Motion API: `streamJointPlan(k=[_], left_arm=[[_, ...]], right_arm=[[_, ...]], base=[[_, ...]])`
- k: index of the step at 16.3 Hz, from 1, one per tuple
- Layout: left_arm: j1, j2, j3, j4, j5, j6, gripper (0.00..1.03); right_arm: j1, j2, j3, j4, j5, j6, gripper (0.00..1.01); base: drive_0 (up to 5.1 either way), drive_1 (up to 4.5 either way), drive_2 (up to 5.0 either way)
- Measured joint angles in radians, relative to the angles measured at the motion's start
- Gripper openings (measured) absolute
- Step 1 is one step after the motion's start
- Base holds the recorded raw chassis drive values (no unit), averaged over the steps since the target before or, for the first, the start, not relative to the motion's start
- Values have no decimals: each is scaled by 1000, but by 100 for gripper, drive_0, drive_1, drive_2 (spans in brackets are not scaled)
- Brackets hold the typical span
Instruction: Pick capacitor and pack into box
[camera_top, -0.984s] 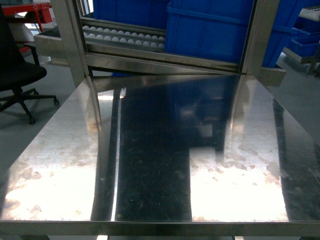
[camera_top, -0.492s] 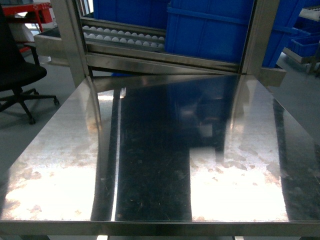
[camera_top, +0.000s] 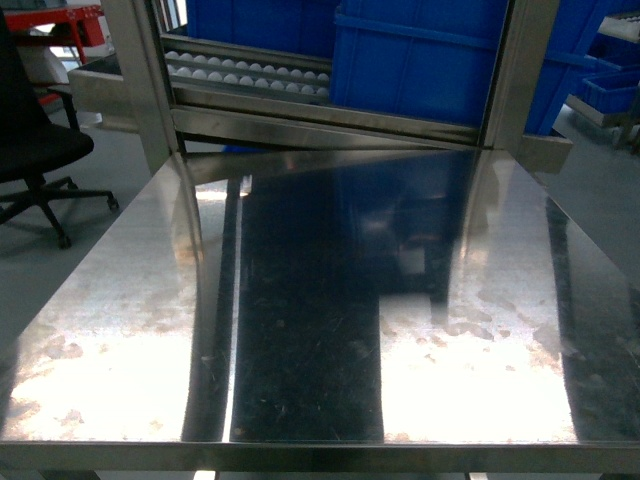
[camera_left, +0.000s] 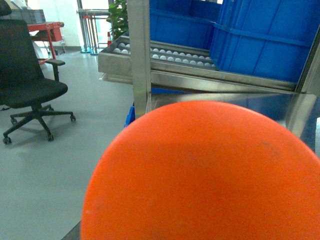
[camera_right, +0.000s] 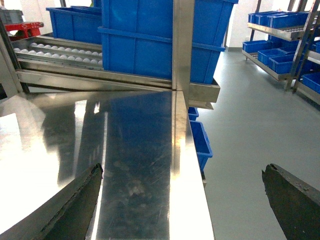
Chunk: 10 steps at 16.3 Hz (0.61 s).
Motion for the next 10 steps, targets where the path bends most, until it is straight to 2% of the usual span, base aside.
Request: streamJointPlan(k=[10], left_arm=[[0, 0, 0, 5, 0, 0, 44]], right_arm=[[0, 0, 0, 2, 0, 0, 98]], base=[[0, 0, 0]])
